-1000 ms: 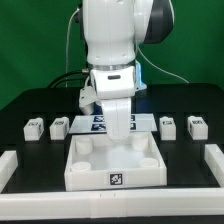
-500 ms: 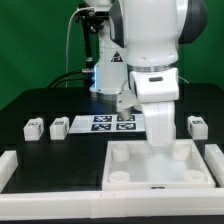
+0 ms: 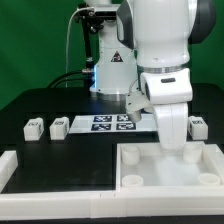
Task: Assemble one leg
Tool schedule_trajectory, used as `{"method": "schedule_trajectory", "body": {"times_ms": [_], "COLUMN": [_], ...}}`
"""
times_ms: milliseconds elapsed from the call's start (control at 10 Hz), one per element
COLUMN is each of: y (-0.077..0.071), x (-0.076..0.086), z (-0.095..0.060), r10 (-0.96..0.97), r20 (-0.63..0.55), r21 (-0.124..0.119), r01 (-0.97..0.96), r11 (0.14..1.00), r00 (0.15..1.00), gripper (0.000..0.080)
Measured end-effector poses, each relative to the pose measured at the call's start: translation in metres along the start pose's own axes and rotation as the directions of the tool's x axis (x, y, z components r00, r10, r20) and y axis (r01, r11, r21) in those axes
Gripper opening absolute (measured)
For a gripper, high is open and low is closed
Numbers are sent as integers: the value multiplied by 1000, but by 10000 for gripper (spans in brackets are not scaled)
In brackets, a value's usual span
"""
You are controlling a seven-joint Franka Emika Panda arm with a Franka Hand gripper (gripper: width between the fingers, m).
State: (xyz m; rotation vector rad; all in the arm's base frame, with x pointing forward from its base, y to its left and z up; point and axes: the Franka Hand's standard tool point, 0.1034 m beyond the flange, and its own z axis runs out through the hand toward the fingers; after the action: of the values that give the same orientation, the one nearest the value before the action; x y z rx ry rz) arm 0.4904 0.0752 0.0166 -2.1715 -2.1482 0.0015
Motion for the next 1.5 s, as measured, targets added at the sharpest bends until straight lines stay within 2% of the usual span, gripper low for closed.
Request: {"method": "schedule_trajectory", "body": {"times_ms": [200, 300, 400, 500, 600, 700, 800, 900, 1500], "y": [0, 0, 0, 0, 0, 0, 0, 0, 0], "x": [0, -1, -1, -1, -1, -1, -1, -2, -1], "z": [0, 0, 0, 0, 1, 1, 1, 1, -1], "r10": [1, 2, 2, 2, 3, 3, 3, 4, 47], "r20": [-1, -1, -1, -1, -1, -1, -1, -1, 0], "r21": [-1, 0, 1, 1, 1, 1, 1, 1, 0], "r01": [-1, -2, -2, -2, -3, -3, -3, -4, -47], "r11": [1000, 1000, 1000, 1000, 1000, 1000, 1000, 1000, 999], "r00": [1000, 1000, 1000, 1000, 1000, 1000, 1000, 1000, 999], "gripper": [61, 182, 182, 317, 503, 602, 602, 641, 649]}}
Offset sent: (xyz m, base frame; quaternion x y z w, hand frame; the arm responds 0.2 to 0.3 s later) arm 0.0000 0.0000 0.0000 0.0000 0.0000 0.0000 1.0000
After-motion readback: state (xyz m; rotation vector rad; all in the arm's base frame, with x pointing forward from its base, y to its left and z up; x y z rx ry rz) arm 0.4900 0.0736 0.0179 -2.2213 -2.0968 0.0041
